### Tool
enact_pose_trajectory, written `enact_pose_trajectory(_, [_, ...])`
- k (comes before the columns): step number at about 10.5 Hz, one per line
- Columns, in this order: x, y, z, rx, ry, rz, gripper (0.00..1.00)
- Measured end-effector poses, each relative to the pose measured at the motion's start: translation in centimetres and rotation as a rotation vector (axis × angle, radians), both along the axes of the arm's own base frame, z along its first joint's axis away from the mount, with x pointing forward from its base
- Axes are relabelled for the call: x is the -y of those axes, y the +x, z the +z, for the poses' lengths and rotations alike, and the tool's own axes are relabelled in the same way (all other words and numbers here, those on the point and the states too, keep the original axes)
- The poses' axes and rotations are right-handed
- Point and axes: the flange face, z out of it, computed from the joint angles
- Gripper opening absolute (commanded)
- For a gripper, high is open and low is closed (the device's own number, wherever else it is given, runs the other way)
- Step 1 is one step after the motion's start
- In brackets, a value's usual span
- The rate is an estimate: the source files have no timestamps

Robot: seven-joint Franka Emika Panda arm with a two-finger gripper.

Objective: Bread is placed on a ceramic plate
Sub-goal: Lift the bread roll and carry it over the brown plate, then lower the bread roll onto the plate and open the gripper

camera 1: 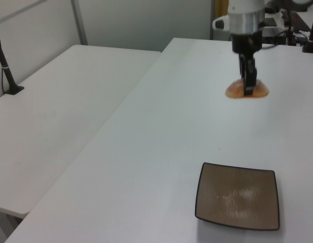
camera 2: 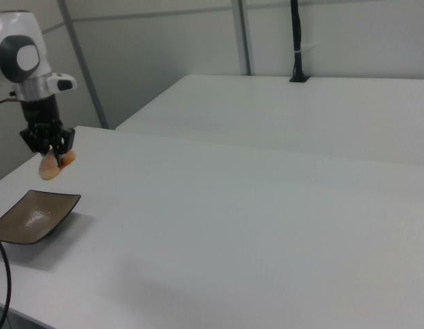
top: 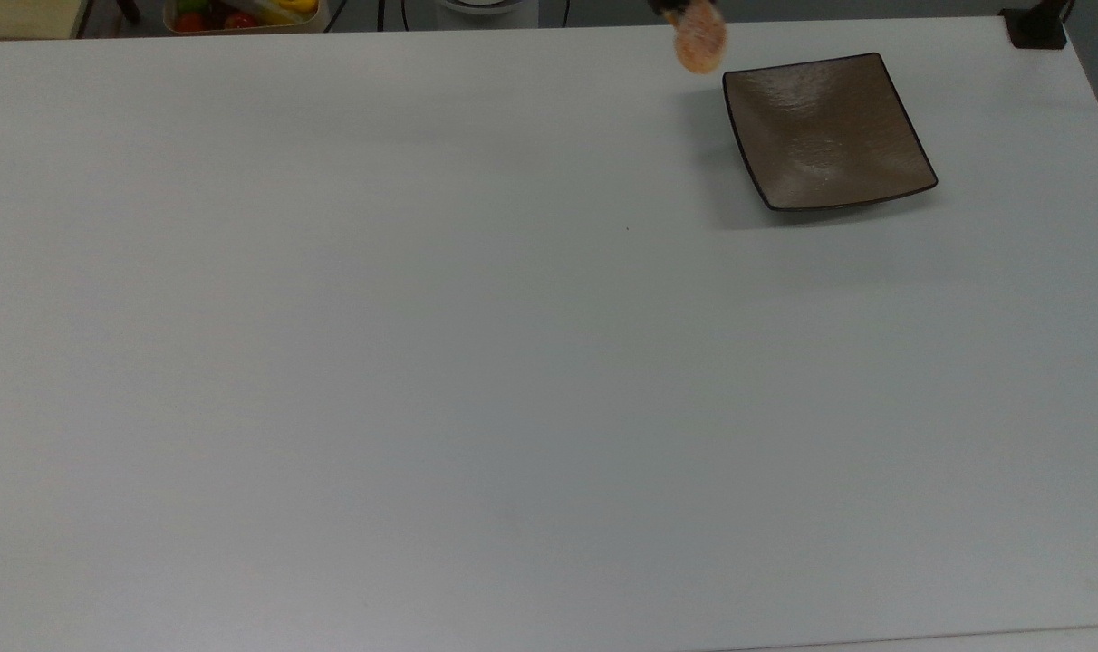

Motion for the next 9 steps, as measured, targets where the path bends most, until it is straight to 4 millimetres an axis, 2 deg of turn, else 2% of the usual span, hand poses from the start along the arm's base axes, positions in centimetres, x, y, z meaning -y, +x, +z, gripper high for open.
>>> enact_pose_trajectory(2, [-5.2, -0.4, -2.9, 0.029, 0.016, -0.049, 0.06])
enact_pose_trajectory(5, [-12.0, -0.8, -9.1, 0.051, 0.043, -0.133, 0.06])
enact_pose_trajectory(7, [-15.3, -2.1, -13.1, 0.03, 0.032, -0.132, 0.07])
enact_pose_trajectory(9, [-17.4, -3.5, -16.0, 0.004, 0.011, -0.124, 0.09])
